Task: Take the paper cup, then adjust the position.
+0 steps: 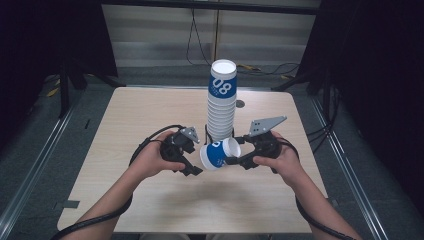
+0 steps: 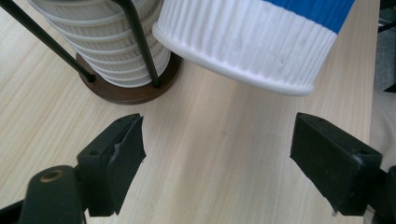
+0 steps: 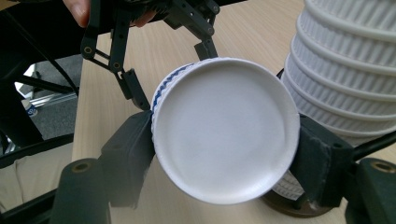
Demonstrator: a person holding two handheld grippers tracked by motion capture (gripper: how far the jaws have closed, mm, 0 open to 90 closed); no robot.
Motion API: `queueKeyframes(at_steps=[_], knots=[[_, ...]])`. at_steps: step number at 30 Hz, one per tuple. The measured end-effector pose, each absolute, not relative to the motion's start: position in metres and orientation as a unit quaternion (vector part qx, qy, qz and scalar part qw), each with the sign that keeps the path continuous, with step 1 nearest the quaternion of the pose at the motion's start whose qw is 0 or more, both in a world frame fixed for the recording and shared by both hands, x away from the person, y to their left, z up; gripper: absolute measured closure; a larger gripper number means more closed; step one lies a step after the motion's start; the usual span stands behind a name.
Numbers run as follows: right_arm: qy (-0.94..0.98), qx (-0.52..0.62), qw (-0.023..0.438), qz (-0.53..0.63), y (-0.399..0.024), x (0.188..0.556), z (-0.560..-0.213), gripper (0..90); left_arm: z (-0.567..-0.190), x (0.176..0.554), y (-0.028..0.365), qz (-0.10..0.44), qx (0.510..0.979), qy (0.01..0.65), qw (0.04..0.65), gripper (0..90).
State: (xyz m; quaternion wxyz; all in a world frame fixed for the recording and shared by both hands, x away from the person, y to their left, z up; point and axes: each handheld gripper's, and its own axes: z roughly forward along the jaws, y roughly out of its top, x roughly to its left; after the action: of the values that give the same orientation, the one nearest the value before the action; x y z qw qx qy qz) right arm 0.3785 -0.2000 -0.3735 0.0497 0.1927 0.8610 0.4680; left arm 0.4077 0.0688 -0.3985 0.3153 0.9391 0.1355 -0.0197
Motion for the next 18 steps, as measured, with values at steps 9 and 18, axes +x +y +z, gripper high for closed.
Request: queueKeyframes(at_steps=[9,18], knots=[[0.859,0.196,0.050,0.470,-0.2004,0.3799,-0.3737,27.8,-0.3976,0.4079,0.0715,-0.017,0.936,0.140,0.321,17.3],[0.854,0.201,0.051,0.476,-0.2031,0.3801,-0.3739,27.8,-0.4031,0.4114,0.0665,-0.028,0.936,0.133,0.324,17.3]])
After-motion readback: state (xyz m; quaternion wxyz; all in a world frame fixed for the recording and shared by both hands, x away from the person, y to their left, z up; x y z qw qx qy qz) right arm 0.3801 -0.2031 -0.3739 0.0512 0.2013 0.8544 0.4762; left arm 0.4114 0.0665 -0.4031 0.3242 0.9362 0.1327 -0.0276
